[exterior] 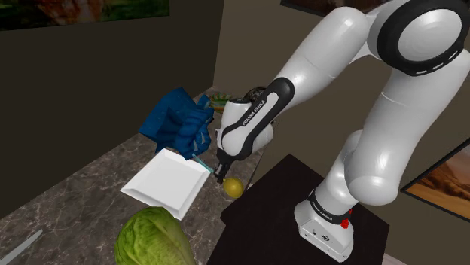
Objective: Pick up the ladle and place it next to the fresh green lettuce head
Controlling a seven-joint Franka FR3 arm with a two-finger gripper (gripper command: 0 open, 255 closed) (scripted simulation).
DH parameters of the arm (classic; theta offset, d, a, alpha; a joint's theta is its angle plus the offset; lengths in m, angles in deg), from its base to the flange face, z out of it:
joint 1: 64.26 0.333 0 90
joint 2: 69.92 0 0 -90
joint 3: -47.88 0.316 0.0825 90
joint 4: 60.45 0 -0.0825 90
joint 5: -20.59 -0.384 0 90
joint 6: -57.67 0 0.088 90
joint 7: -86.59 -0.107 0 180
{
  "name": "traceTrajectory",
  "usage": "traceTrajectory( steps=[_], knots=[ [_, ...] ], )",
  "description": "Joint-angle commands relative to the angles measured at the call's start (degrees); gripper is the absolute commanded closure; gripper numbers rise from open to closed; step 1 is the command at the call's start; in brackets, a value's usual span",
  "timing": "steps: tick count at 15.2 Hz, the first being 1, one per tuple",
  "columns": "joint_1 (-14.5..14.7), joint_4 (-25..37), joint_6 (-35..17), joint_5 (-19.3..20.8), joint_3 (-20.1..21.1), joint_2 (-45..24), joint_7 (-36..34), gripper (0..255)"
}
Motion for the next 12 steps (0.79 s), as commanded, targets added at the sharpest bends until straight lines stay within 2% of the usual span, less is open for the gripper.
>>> traceTrajectory(
  steps=[1, 6, 12],
  knots=[
    [-0.2, 0.1, -1.6, -1.1, 0.4, -2.5, 1.3, 255],
    [-1.2, 1.5, -6.0, -3.8, 1.8, -8.3, 4.1, 255],
    [-1.2, 1.5, -6.0, -3.8, 1.9, -8.3, 4.1, 255]
  ],
)
